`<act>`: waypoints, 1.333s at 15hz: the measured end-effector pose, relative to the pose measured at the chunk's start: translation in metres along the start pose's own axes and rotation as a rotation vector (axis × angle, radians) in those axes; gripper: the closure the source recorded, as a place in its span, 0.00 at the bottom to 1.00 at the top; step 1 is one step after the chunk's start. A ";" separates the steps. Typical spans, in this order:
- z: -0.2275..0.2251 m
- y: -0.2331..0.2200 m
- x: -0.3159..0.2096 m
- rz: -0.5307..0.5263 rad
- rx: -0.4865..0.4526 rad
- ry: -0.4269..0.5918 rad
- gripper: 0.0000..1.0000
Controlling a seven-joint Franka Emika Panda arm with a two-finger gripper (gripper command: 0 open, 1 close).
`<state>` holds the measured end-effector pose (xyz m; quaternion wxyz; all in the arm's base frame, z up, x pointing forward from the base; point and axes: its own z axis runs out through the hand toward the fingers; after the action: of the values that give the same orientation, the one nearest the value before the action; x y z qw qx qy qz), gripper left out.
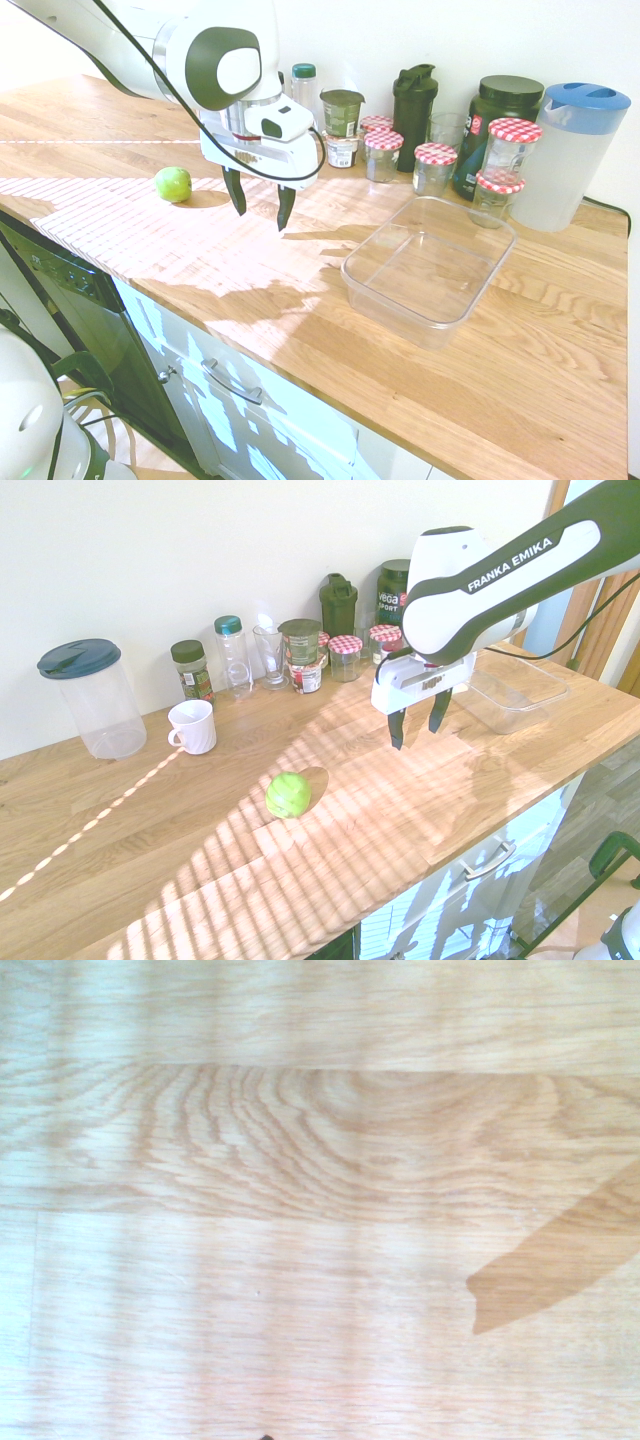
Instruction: Put the apple into the container
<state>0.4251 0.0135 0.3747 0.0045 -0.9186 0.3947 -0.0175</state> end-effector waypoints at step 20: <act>-0.020 -0.197 -0.169 -0.377 -0.001 0.020 0.00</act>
<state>0.4507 0.2717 0.3943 -0.0030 -0.9761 0.2155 -0.0271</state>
